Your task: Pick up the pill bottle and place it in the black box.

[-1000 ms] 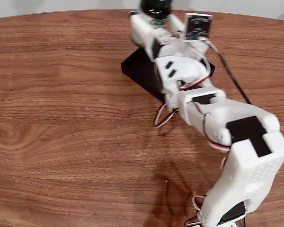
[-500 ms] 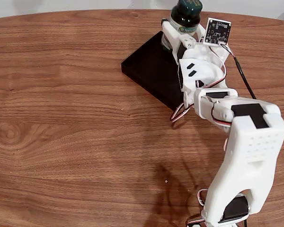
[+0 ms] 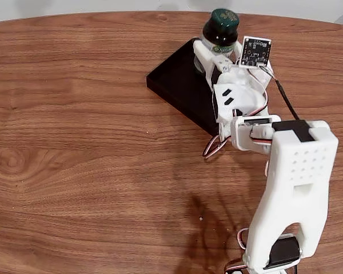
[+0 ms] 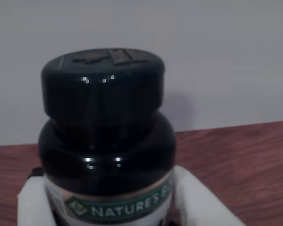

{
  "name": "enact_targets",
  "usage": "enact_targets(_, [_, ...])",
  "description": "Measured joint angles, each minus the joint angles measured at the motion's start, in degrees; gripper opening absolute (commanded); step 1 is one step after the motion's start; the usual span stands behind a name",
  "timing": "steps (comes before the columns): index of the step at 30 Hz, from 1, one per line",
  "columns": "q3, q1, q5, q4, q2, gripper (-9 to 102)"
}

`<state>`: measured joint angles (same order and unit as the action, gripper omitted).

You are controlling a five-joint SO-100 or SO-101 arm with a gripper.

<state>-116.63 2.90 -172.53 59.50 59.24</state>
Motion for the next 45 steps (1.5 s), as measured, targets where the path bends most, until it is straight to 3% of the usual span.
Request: enact_targets(45, [-1.67, 1.14, -3.96, 7.91, -7.82, 15])
